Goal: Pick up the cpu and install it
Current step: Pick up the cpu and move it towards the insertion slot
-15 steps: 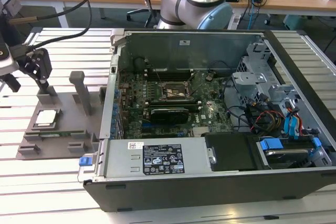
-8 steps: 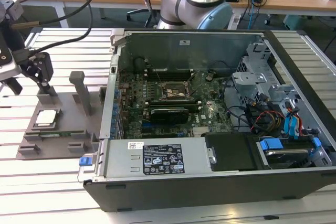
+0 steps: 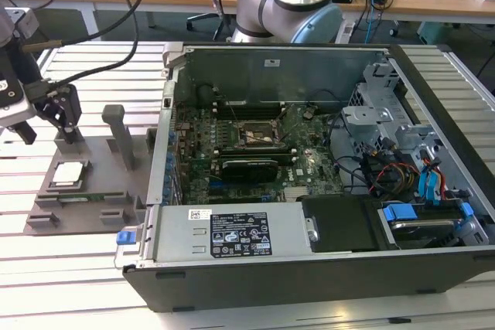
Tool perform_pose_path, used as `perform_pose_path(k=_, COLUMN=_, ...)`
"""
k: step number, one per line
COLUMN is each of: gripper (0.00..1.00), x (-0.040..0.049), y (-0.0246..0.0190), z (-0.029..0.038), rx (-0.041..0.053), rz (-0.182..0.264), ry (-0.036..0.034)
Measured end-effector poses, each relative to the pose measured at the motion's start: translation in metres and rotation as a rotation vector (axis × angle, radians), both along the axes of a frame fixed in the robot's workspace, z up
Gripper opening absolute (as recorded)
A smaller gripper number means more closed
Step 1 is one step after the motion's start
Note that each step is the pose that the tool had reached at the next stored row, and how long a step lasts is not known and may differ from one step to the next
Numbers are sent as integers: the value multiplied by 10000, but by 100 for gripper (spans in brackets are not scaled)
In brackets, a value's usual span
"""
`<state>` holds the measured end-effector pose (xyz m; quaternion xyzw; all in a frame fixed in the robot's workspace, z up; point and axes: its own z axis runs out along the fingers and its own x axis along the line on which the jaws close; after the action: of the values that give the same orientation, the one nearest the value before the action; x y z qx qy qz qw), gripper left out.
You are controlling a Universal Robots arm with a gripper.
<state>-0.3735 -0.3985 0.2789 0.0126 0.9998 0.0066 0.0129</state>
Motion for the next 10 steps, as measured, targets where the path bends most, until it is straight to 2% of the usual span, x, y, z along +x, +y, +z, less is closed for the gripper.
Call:
perform_pose_path(k=4, gripper=66, x=0, y=0, z=-80, rx=-1, rz=0, ry=0)
perform_pose_path(k=7, gripper=66, x=3, y=1, z=-180, rx=-2, rz=-2, ry=0)
perform_pose_path(k=10, gripper=66, x=27, y=1, z=-244, rx=-63, rz=43, ry=0)
